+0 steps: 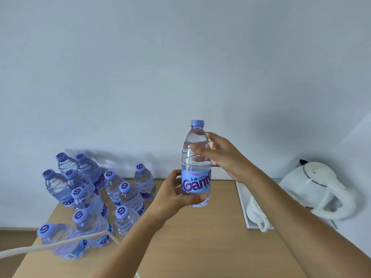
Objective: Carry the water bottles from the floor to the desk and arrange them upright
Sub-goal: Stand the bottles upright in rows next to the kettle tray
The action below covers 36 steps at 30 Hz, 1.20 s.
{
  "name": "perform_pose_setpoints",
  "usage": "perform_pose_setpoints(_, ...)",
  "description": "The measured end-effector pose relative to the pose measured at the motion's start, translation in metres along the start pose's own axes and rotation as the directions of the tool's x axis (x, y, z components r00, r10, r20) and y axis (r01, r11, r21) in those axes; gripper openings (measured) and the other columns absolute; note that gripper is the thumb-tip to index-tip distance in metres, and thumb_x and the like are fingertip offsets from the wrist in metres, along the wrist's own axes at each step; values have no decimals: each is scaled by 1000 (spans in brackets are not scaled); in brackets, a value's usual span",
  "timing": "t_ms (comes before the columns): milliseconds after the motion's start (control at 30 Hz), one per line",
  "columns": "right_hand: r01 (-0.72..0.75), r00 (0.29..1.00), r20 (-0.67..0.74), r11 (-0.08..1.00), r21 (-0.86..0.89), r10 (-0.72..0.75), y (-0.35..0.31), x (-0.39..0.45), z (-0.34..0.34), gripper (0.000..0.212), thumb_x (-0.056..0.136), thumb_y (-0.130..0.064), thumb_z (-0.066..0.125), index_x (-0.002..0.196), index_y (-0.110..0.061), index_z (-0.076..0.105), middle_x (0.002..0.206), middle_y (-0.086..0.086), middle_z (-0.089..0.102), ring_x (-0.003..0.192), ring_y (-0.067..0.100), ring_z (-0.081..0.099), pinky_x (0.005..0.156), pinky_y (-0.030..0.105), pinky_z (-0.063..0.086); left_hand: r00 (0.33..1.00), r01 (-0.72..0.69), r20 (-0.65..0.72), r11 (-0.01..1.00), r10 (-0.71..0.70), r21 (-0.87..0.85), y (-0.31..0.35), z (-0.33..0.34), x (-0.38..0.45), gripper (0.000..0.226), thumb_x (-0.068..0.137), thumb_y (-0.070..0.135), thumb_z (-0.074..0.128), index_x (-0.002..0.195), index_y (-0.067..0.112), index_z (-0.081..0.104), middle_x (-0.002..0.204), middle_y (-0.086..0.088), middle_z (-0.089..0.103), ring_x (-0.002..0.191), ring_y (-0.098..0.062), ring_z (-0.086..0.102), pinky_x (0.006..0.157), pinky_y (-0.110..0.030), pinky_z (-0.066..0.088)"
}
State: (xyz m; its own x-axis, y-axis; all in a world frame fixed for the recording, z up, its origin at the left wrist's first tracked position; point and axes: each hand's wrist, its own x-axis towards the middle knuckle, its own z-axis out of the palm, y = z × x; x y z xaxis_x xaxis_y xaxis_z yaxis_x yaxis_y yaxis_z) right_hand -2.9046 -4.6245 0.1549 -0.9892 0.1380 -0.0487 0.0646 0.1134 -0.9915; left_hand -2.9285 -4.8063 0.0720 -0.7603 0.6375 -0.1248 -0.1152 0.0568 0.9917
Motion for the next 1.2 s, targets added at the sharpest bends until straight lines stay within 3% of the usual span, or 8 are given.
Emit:
perform_pose_setpoints(67, -21, 999, -29, 999, -40, 20, 7, 1, 0, 34, 83, -38, 73, 114, -27, 63, 108, -3, 73, 99, 17, 71, 88, 36, 57, 1000, 13, 10, 1000, -13, 25, -6, -1, 5, 68, 55, 24, 93, 113, 27, 56, 109, 1, 70, 98, -20, 70, 78, -33, 59)
perform_pose_setpoints(367, -29, 973, -231, 987, -157, -8, 46, 3, 4, 33, 78, -30, 80, 107, -25, 66, 102, -7, 74, 98, 9, 69, 93, 40, 54, 983, 67, 164, 990, -87, 126, -31, -2, 37, 58, 66, 13, 86, 115, 23, 57, 107, 9, 71, 99, -5, 67, 73, -17, 53)
perform_pose_setpoints(667, -173, 952, -281, 972, -157, 124, 110, 5, -24, 56, 67, -37, 85, 116, -36, 58, 110, -7, 68, 106, 14, 64, 96, 43, 51, 975, 181, 87, 959, -204, 216, -78, 32, 94, 41, 70, 9, 84, 105, 21, 67, 89, 11, 70, 82, -1, 65, 61, -8, 48)
perform_pose_setpoints(733, -198, 949, -277, 969, -150, 151, 123, 9, -32, 57, 68, -31, 86, 116, -39, 56, 109, -8, 68, 105, 12, 64, 95, 39, 52, 981, 151, 83, 961, -175, 231, -88, 41, 105, 39, 67, 6, 85, 89, 35, 70, 76, 16, 71, 71, 4, 66, 57, -6, 47)
perform_pose_setpoints(800, -206, 950, -264, 969, -137, 165, 134, 12, -39, 58, 70, -25, 86, 116, -39, 55, 110, -9, 67, 104, 10, 64, 94, 34, 53, 987, 127, 67, 963, -147, 240, -96, 48, 114, 49, 60, 2, 87, 77, 44, 69, 79, 28, 70, 72, 8, 67, 56, -9, 50)
perform_pose_setpoints(867, -210, 954, -250, 965, -158, 167, 146, 15, -46, 59, 71, -22, 85, 118, -36, 53, 111, -8, 67, 104, 9, 64, 90, 28, 53, 990, 114, 47, 963, -129, 245, -106, 54, 123, 53, 57, -2, 87, 80, 40, 65, 82, 29, 69, 75, 8, 67, 57, -11, 51)
perform_pose_setpoints(1033, -211, 952, -266, 953, -216, 151, 173, 20, -60, 56, 71, -11, 83, 110, -36, 52, 99, -6, 69, 90, 7, 66, 77, 22, 53, 990, 139, -44, 958, -132, 252, -131, 76, 144, 53, 62, -16, 78, 87, 28, 60, 82, 11, 68, 72, 6, 66, 56, -11, 50)
perform_pose_setpoints(1200, -221, 933, -329, 955, -198, 147, 195, 25, -74, 56, 60, -17, 86, 102, -35, 54, 94, -10, 67, 84, 3, 63, 72, 17, 51, 992, 103, -99, 953, -78, 285, -149, 96, 166, 52, 61, -5, 77, 94, 32, 63, 93, 5, 71, 87, -7, 68, 73, -32, 58)
